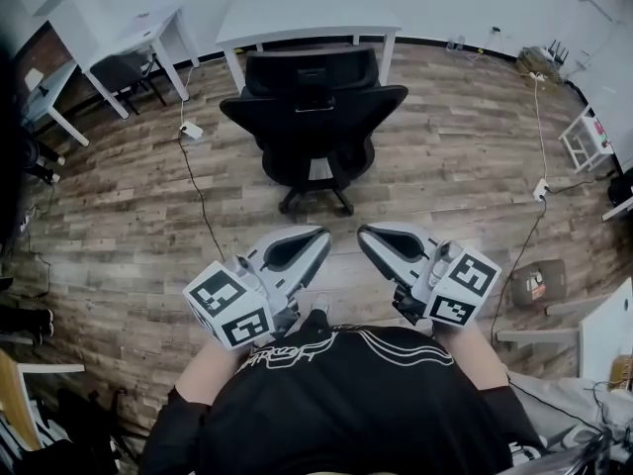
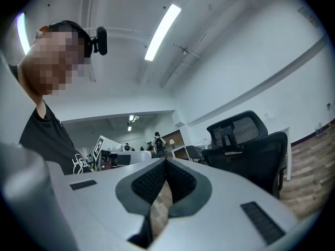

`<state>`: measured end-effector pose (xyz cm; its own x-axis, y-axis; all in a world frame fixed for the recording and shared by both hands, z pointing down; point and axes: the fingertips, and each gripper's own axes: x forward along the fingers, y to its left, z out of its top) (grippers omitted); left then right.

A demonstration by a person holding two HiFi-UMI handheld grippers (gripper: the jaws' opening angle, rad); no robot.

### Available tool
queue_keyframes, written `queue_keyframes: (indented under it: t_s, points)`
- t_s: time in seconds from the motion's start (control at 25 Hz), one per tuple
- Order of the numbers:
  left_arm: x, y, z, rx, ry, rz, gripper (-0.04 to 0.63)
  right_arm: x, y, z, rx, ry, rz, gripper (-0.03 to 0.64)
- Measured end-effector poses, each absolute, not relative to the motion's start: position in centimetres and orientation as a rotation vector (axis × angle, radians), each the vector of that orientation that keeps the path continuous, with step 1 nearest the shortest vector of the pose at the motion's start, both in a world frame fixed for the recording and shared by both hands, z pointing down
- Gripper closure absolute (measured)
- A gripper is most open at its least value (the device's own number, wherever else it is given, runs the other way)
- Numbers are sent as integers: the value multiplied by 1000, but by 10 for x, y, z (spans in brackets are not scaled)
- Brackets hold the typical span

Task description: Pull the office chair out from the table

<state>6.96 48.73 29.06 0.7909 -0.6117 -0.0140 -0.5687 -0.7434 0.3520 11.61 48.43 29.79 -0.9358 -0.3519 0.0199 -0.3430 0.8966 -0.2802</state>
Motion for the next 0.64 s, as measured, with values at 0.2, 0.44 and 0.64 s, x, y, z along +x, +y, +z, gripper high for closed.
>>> queue_keyframes:
  t_s: [0.2,0.44,0.64]
  points:
    - [68,502,291,2645,-938,-200,589,117,498,294,-538,3026,-407,581]
    - [79,519,286,2661,-934,-220,589,127,517,289,-539,3032,-379,581]
    - [88,532,285,2687,-936,-210,589,136,528,287,-549,3029,-352,581]
